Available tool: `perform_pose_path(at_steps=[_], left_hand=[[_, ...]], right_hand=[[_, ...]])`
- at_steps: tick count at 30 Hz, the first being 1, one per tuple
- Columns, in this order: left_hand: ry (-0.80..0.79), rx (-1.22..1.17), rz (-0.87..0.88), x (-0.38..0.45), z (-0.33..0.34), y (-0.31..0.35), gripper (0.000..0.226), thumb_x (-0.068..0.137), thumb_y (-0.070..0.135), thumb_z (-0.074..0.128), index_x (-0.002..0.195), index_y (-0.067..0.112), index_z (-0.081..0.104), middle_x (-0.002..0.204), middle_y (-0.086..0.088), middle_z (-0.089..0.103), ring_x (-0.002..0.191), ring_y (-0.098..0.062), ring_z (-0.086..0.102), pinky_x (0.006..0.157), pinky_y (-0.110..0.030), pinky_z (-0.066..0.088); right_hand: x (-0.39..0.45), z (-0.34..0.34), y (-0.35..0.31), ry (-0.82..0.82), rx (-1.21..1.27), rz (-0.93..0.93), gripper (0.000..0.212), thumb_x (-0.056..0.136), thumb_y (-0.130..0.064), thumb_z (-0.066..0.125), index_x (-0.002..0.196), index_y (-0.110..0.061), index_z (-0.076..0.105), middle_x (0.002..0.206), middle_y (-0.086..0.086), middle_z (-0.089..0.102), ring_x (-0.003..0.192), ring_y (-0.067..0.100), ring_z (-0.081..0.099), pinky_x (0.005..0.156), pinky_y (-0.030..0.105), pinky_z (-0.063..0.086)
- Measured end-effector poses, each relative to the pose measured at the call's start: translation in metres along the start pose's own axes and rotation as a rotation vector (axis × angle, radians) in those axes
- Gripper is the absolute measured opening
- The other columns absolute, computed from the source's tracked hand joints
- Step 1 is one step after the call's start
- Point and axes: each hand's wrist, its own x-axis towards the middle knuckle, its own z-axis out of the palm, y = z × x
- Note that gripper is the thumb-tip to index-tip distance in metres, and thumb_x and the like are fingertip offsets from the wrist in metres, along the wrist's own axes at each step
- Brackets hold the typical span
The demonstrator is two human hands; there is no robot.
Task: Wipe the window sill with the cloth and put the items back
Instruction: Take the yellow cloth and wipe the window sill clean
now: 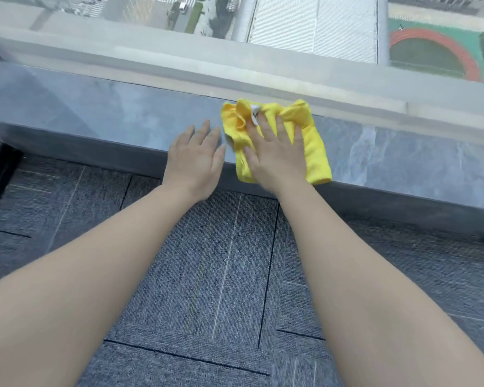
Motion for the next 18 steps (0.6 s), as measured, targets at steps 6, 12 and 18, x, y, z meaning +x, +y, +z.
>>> perform_pose_path(at_steps=[6, 12, 18], left_hand=[[0.051, -0.026, -0.094, -0.002, -0.007, 0.009, 0.046, 0.096, 0.026, 0.028, 0.14, 0.01, 0.027, 0.154, -0.013, 0.021, 0.142, -0.032, 0.016, 0.117, -0.041, 0.012], [-0.002, -0.005, -0.182, -0.026, -0.015, 0.011, 0.047, 0.096, 0.027, 0.026, 0.141, 0.01, 0.025, 0.154, -0.012, 0.021, 0.142, -0.03, 0.018, 0.117, -0.042, 0.014], [-0.009, -0.001, -0.163, -0.019, -0.028, -0.015, 0.047, 0.096, 0.026, 0.026, 0.141, 0.01, 0.025, 0.154, -0.012, 0.021, 0.142, -0.029, 0.018, 0.116, -0.043, 0.015]], right_hand=[[-0.025, -0.003, 0.027, -0.059, 0.007, -0.195, 0.048, 0.098, -0.038, 0.024, 0.146, -0.037, 0.016, 0.159, -0.016, 0.004, 0.148, 0.012, -0.001, 0.119, 0.039, -0.006], [-0.033, -0.007, 0.039, -0.07, 0.042, 0.096, 0.055, 0.098, -0.041, 0.019, 0.149, -0.025, 0.004, 0.16, -0.006, -0.006, 0.148, 0.021, -0.007, 0.118, 0.047, -0.006], [-0.01, -0.001, -0.019, -0.066, 0.044, 0.091, 0.055, 0.098, -0.039, 0.018, 0.149, -0.023, 0.002, 0.16, -0.002, -0.007, 0.147, 0.026, -0.009, 0.116, 0.05, -0.008]])
